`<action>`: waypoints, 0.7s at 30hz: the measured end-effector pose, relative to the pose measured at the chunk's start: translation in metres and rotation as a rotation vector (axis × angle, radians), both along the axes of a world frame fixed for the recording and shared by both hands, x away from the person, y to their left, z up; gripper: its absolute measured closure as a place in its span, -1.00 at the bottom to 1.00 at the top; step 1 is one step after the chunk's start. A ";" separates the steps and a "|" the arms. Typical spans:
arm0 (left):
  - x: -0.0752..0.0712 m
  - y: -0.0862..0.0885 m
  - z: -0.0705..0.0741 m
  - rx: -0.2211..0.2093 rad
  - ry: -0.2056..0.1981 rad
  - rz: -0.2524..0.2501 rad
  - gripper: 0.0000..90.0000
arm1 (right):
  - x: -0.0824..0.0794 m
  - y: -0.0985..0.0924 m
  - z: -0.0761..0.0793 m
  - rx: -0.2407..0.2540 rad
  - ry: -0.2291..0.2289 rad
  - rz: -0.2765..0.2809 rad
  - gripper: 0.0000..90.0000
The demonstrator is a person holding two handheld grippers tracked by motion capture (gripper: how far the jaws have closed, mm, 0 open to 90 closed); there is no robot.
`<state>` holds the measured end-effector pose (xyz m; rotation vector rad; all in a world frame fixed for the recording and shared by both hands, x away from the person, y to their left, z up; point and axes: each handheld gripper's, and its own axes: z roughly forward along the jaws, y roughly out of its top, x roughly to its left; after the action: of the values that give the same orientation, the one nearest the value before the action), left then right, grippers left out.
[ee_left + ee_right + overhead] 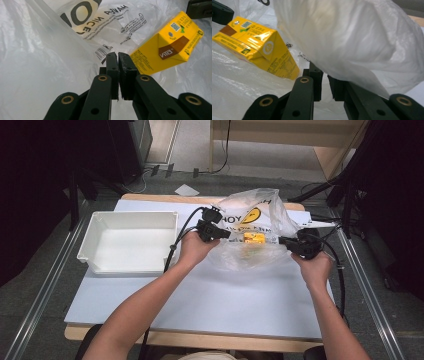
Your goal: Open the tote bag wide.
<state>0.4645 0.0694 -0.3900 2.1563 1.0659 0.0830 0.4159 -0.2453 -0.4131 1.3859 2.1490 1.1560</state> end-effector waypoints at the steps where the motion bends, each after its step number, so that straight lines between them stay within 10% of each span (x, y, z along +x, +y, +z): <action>1: 0.000 0.000 -0.001 -0.002 0.000 0.008 0.94 | 0.000 0.000 -0.002 0.000 0.000 -0.005 0.84; 21: 0.005 0.005 -0.031 -0.020 0.001 0.051 0.91 | 0.007 0.001 -0.041 -0.006 0.020 -0.096 0.79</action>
<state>0.4695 0.0744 -0.4211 2.1123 1.1175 0.0949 0.4224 -0.2446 -0.4537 1.4864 2.0736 1.1032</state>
